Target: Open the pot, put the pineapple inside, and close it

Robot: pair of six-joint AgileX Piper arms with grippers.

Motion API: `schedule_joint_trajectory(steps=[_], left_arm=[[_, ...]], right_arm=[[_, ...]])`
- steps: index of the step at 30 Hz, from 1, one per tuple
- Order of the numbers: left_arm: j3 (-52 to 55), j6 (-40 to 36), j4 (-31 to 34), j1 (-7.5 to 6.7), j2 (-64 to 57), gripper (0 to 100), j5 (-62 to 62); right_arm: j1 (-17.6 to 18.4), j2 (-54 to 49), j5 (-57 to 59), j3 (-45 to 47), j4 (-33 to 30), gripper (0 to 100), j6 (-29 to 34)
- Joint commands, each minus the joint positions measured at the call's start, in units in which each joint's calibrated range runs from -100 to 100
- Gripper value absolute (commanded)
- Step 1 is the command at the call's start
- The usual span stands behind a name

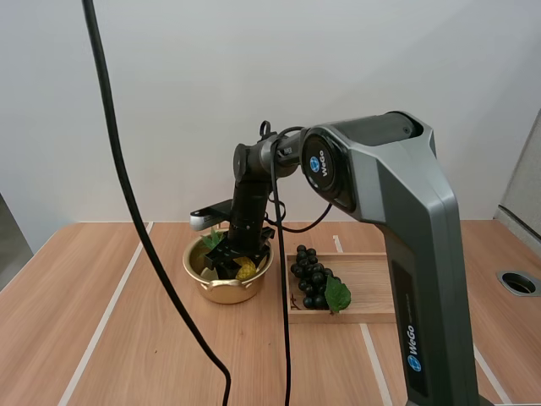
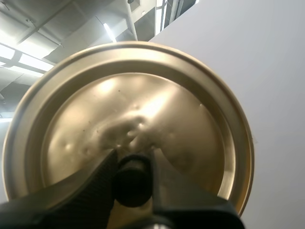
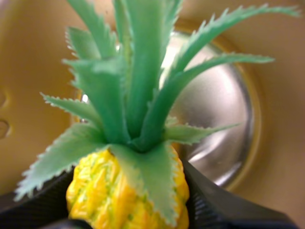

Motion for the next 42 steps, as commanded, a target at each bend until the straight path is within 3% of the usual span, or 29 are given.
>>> schedule_joint_trajectory(steps=[1, 4, 22, 30, 37, 42], left_arm=[[-0.3, -0.3, 0.2, 0.11, 0.1, 0, -2.3], [-0.3, -0.3, 0.2, 0.11, 0.1, 0, -2.3], [-0.3, -0.4, 0.4, 0.11, 0.1, 0, -1.2], [-0.3, -0.4, 0.5, 0.11, -0.1, 0, -1.0], [-0.3, -0.4, 0.5, 0.11, -0.1, 0, -1.0], [-0.3, -0.4, 0.5, 0.11, -0.1, 0, -1.0]], right_arm=[[-0.3, -0.2, 1.0, 0.1, -2.8, 52, 0.1], [-0.3, -0.2, 0.5, 0.1, -2.6, 100, 0.1], [-0.3, -3.7, -0.5, -0.9, -1.4, 100, -1.0], [-0.3, -15.7, -0.7, -4.7, 1.7, 100, -1.0], [-0.5, -28.9, -1.1, -8.1, 0.4, 100, -1.0], [-4.1, -37.4, -2.6, -8.2, 0.4, 100, -0.6]])
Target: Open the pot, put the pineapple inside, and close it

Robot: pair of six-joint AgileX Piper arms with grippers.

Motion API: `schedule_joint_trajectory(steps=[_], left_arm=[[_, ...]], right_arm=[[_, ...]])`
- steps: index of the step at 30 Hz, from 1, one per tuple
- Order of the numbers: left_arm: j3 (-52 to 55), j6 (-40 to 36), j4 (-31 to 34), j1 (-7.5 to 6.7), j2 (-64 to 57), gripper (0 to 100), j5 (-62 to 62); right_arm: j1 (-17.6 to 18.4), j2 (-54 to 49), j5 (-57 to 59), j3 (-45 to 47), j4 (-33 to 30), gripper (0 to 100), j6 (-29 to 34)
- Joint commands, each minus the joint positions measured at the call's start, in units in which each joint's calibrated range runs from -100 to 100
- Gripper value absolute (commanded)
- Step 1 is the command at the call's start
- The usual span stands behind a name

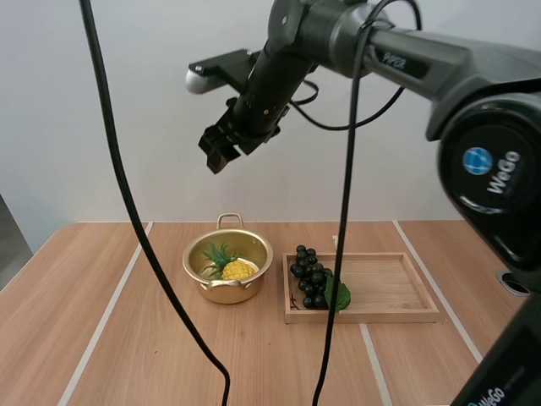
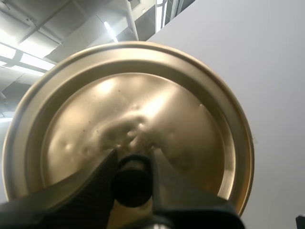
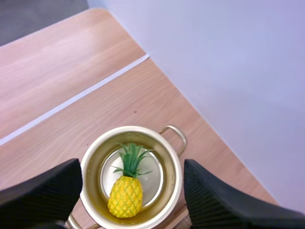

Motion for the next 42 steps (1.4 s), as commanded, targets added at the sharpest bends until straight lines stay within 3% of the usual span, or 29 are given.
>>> schedule_joint_trajectory(steps=[1, 13, 19, 26, 29, 30, 36, 42], left_arm=[[-0.3, -0.4, -0.5, 0.11, -0.1, 0, -1.4], [-0.3, -2.1, -0.5, 0.11, -0.2, 0, 3.1], [-0.3, -5.9, -0.5, 0.11, -0.2, 0, 6.7], [-0.3, -9.7, -0.5, 0.11, 0.5, 0, 13.3], [-0.3, -10.3, -0.5, 0.11, 1.8, 0, 17.3], [-0.3, -10.6, -0.5, 0.11, 2.4, 0, 18.4], [2.9, -10.9, -2.8, 0.11, 5.8, 0, 26.1], [16.1, -10.9, -6.5, 0.11, 6.1, 0, 19.8]], right_arm=[[-3.2, -5.1, -1.3, -0.4, -0.6, 100, 0.2], [-19.0, -19.7, -12.3, -0.4, -0.6, 100, 6.8], [-23.3, -22.3, -12.4, -0.4, -0.6, 100, 10.0], [-25.9, -22.3, -15.2, 3.4, -0.6, 98, 11.0], [-26.6, -22.3, -17.8, 7.8, -0.6, 29, 12.2], [-26.7, -22.3, -18.2, 9.3, -0.6, 0, 12.8], [-26.9, -22.3, -23.7, 19.6, -0.6, 0, 13.0], [-26.9, -22.4, -36.3, 31.3, -0.6, 0, 12.0]])
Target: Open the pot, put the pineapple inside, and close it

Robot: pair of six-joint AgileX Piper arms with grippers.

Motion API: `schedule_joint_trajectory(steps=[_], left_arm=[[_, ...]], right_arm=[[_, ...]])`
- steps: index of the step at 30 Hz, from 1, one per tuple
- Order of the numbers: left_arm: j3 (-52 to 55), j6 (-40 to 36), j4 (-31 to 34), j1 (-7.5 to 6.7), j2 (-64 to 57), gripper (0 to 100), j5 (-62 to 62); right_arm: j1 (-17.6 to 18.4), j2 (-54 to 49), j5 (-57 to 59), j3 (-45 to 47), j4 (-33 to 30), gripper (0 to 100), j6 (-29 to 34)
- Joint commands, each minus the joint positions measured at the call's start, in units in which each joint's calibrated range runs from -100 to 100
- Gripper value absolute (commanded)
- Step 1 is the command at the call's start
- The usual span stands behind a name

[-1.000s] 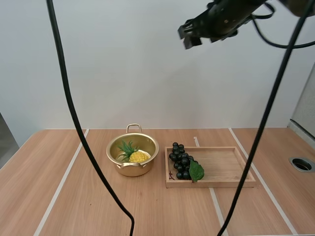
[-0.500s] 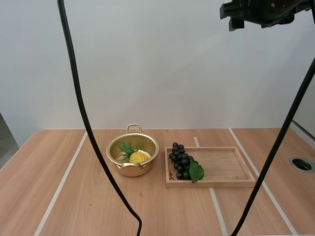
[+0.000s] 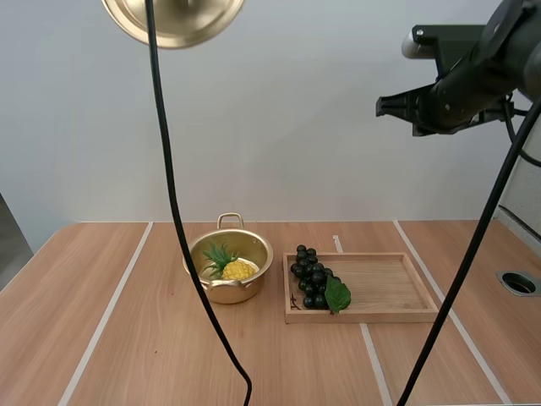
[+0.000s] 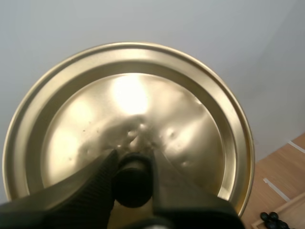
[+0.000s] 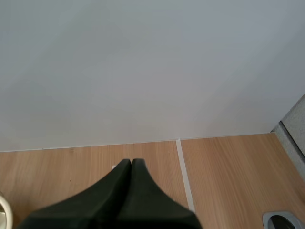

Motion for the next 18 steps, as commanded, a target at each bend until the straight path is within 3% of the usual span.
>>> schedule_joint_trajectory(steps=[1, 12, 18], left_arm=[[9.2, -0.6, -3.5, 0.11, 0.1, 0, -6.6], [37.7, 1.8, -5.6, 0.11, 0.3, 0, -28.7], [49.9, 8.3, -12.2, 0.11, 2.8, 0, -32.9]], right_arm=[[-0.3, -0.9, -8.3, 5.8, 0.1, 0, -1.2], [-0.3, -0.9, -27.3, 21.3, 0.5, 0, -5.9], [-0.3, -0.8, -30.9, 24.7, 0.5, 0, -7.7]])
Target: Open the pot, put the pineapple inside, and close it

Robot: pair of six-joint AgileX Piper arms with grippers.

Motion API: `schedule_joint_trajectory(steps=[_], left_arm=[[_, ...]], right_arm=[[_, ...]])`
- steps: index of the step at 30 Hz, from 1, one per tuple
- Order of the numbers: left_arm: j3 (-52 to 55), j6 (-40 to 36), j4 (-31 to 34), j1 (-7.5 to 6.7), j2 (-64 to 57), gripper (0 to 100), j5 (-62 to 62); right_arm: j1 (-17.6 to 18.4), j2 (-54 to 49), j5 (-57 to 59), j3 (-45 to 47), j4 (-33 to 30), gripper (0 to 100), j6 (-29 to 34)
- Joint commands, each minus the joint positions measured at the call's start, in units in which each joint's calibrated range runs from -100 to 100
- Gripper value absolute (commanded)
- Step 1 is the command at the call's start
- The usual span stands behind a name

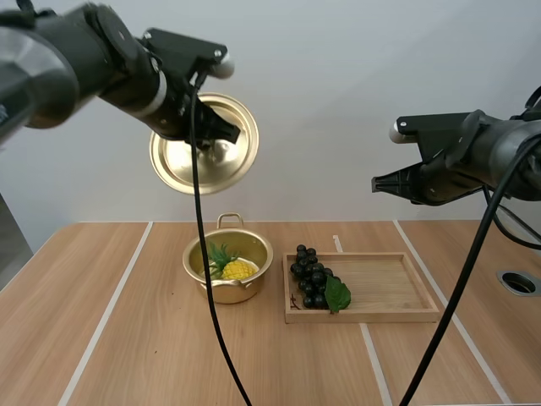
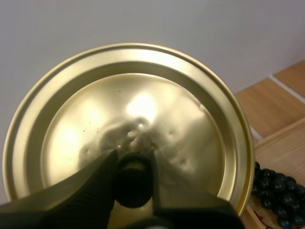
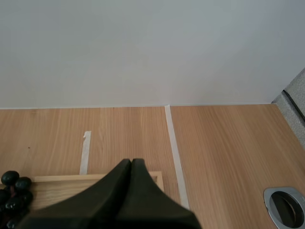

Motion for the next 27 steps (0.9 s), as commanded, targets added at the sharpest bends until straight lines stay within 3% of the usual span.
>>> schedule_joint_trajectory(steps=[1, 8, 27], left_arm=[[4.6, 3.2, -4.5, -0.04, 1.5, 0, -3.8], [9.4, 4.9, -5.5, -0.11, 8.2, 0, -4.2], [9.3, 9.4, -5.0, -0.11, 21.7, 0, -1.4]], right_arm=[[-0.3, -0.8, -2.9, 1.4, 0.2, 0, -1.4], [-0.3, -0.8, -3.8, 2.9, 0.2, 0, -1.9], [-0.3, -0.8, -4.0, 3.3, 0.2, 0, -2.4]])
